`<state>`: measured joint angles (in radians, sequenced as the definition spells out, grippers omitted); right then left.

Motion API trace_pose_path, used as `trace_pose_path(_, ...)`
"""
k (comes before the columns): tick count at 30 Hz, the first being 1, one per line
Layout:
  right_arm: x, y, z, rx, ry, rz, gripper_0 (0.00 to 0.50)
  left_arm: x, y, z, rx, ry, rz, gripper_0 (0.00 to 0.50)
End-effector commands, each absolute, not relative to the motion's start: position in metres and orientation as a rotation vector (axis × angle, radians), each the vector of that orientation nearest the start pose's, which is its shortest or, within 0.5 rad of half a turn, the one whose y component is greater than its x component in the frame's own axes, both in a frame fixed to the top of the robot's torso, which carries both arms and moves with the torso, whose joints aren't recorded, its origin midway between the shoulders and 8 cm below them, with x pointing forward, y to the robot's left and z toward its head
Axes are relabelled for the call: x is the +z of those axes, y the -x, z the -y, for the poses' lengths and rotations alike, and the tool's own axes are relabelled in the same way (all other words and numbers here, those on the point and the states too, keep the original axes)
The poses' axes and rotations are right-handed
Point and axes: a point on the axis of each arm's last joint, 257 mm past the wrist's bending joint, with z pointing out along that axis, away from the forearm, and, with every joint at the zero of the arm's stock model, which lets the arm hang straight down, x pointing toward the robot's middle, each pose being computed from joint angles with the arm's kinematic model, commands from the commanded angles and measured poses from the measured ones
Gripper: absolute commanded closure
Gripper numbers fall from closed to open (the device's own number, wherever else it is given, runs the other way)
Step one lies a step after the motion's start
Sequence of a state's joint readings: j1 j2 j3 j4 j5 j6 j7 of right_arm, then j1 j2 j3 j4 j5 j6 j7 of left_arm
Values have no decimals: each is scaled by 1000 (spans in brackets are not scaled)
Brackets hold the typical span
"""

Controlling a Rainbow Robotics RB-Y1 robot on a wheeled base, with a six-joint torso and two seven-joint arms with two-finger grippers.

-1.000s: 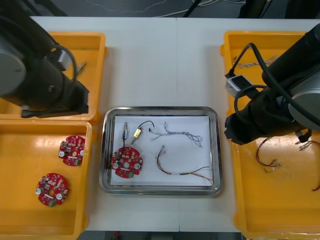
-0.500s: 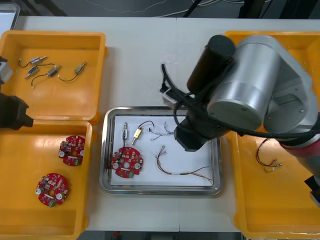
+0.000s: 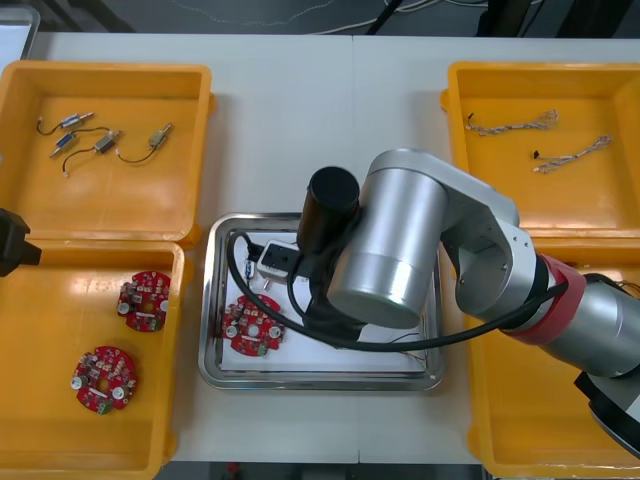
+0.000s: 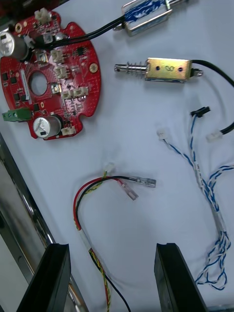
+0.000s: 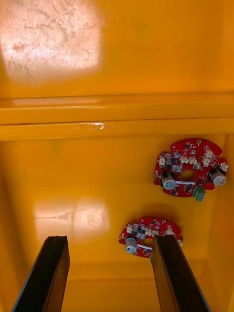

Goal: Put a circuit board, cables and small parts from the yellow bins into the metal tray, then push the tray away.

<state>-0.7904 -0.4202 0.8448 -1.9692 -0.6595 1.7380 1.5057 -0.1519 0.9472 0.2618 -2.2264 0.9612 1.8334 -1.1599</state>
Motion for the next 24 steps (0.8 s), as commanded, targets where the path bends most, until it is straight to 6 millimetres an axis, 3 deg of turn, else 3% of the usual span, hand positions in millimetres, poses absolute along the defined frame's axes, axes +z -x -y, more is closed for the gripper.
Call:
trace_pose_path(1,-254,-359,-11,-163,1701,-2175,0,-128,-376,-382,115,-56,-2607,0)
trace_pose_path(9,-281,-340,-22,-233,1831,-2134,0,-129,-380,-376,85,-64,-2586,0)
trace_pose_path(24,-294,-322,-30,-264,1966,-2055,0,-135,-369,-380,102,-64,-2638,0)
